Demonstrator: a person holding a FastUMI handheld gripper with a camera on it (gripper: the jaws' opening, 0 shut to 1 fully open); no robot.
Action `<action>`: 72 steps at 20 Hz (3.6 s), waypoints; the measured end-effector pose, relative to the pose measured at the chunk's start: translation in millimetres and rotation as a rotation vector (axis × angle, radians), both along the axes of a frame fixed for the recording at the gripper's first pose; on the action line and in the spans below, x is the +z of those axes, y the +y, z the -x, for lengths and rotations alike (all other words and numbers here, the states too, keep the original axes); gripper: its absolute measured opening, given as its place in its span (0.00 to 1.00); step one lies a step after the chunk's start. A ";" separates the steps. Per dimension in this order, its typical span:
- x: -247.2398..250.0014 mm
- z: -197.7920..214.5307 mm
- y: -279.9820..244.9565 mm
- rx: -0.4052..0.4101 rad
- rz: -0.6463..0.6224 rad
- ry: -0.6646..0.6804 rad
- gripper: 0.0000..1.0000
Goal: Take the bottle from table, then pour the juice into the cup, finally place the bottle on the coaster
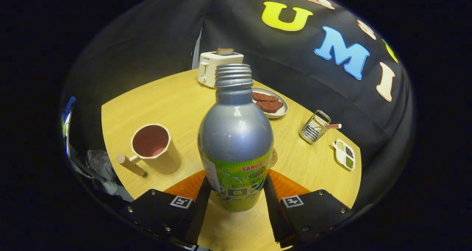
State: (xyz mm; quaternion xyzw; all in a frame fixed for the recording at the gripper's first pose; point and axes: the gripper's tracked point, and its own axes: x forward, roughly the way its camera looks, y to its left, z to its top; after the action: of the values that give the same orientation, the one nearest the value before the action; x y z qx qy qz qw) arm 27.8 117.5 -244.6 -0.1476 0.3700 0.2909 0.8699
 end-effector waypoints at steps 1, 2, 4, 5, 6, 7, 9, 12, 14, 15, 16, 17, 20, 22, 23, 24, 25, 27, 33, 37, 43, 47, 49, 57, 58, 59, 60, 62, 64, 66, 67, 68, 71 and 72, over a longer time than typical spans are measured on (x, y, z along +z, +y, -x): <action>0.4 -6.7 -0.9 -0.012 -0.021 -0.005 0.73; -0.9 -12.7 -2.8 -0.025 -0.037 -0.006 0.73; -4.6 -20.7 -4.4 -0.050 -0.070 0.001 0.73; -7.1 -26.9 -5.1 -0.059 -0.085 0.006 0.73; -8.5 -34.2 -6.2 -0.071 -0.099 0.004 0.73; -10.1 -40.0 -6.7 -0.077 -0.117 0.004 0.73; -16.2 -47.9 -4.9 -0.089 -0.155 0.012 0.74; -27.5 -61.9 -1.3 -0.102 -0.187 0.027 0.75; -32.3 -72.9 1.1 -0.114 -0.204 0.026 0.75; -35.0 -76.7 3.2 -0.121 -0.213 0.028 0.75; -37.2 -81.9 3.4 -0.130 -0.221 0.026 0.75; -40.1 -87.4 4.3 -0.138 -0.224 0.021 0.76; -46.7 -103.5 5.6 -0.161 -0.240 0.002 0.76; -54.1 -113.0 6.7 -0.184 -0.244 -0.006 0.76; -57.4 -117.1 6.5 -0.197 -0.248 -0.005 0.76; -60.5 -120.5 6.3 -0.208 -0.253 0.000 0.76; -63.3 -125.8 5.9 -0.221 -0.254 0.000 0.76; -69.3 -134.3 6.9 -0.238 -0.255 0.003 0.78; -73.7 -149.1 4.7 -0.267 -0.238 -0.047 0.79; -75.0 -149.2 3.9 -0.273 -0.237 -0.072 0.79; -78.1 -139.4 -0.1 -0.282 -0.216 -0.068 0.86; -64.6 -136.9 -0.2 -0.288 -0.216 -0.095 0.98; -50.8 -134.3 -1.7 -0.296 -0.217 -0.119 0.98; 58.5 -107.1 -21.7 -0.349 -0.216 -0.328 0.98; 72.4 -101.0 -27.5 -0.358 -0.207 -0.359 0.98; 86.7 -94.8 -30.0 -0.363 -0.211 -0.381 0.98; 99.5 -87.8 -32.1 -0.369 -0.222 -0.401 0.98; 124.8 -74.4 -41.2 -0.391 -0.238 -0.437 0.98; 145.3 -59.8 -45.8 -0.411 -0.263 -0.452 0.98; 159.5 -39.3 -51.5 -0.426 -0.279 -0.443 0.98; 165.5 -29.4 -54.4 -0.432 -0.288 -0.444 0.98; 173.3 -19.4 -57.3 -0.442 -0.296 -0.453 0.98; 192.3 2.7 -72.5 -0.473 -0.282 -0.501 0.98; 196.9 10.3 -80.0 -0.495 -0.270 -0.512 0.98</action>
State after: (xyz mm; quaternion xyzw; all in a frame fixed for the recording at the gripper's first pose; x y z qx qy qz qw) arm 17.6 37.4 -47.7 -0.0055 0.1232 0.0717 0.9898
